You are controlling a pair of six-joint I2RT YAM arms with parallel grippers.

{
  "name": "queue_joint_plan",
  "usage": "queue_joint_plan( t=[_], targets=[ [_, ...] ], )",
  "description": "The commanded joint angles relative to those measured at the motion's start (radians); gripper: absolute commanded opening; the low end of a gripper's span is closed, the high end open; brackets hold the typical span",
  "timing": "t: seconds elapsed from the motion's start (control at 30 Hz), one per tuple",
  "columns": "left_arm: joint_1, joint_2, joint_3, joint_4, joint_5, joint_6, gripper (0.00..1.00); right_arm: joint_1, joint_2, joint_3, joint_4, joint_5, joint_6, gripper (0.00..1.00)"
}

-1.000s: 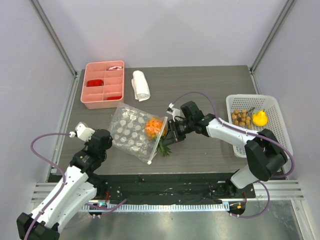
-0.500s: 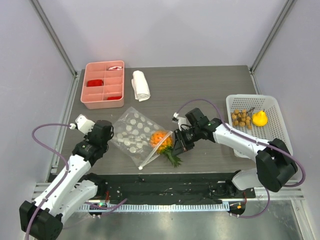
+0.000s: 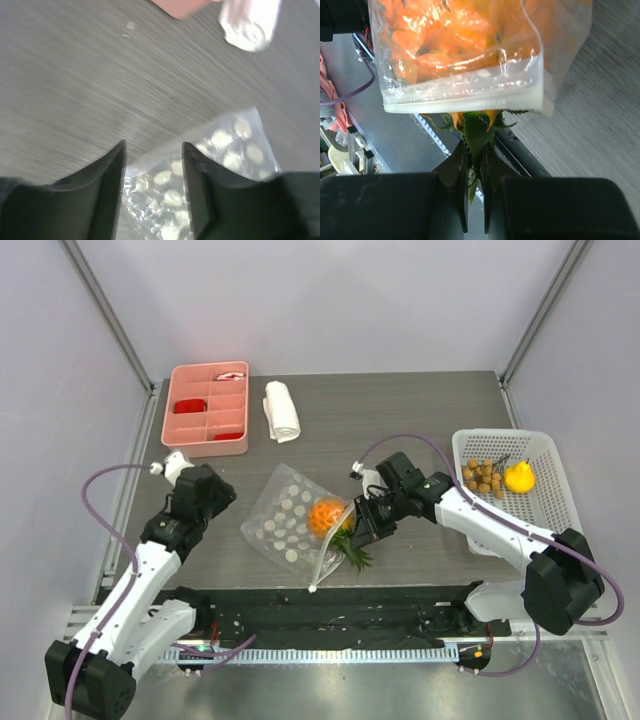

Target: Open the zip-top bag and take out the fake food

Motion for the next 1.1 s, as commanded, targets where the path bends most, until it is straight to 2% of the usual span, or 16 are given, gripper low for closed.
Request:
queue_joint_plan(
  t=[0.0,0.03,0.07,0.13,0.27,0.43,0.8,0.93,0.97,1.07],
  targets=[
    [0.025,0.066,0.092,0.039,0.310,0.108,0.72,-0.004,-0.004,0.071,0.005,0.002,-0.052,0.01],
    [0.038,0.080,0.095,0.066,0.356,0.111,0.82,-0.007,-0.008,0.076,0.005,0.003,-0.061,0.01],
    [0.073,0.097,0.095,0.088,0.503,0.108,0.88,-0.010,-0.013,0.076,0.007,0.000,-0.061,0.01],
    [0.097,0.168,0.089,0.139,0.589,0.079,0.89,-0.010,-0.011,0.062,0.024,-0.018,-0.055,0.01],
    [0.124,0.352,0.157,0.269,0.752,0.042,1.00,-0.010,0.001,0.034,0.042,-0.029,-0.058,0.01],
    [0.119,0.583,0.309,0.246,0.767,0.069,1.00,-0.009,-0.008,0.042,0.044,-0.018,-0.061,0.01],
    [0.087,0.734,0.376,0.257,0.704,0.134,0.99,-0.010,0.016,0.054,0.056,-0.024,-0.063,0.01],
    [0.078,0.778,0.380,0.281,0.703,0.119,0.86,-0.010,0.009,0.044,0.057,-0.023,-0.058,0.01],
    [0.078,0.780,0.376,0.289,0.701,0.113,0.75,-0.010,0.007,0.042,0.059,-0.020,-0.057,0.01],
    [0.078,0.765,0.366,0.300,0.654,0.091,0.53,-0.010,-0.008,0.030,0.059,-0.014,-0.051,0.01]
  ],
)
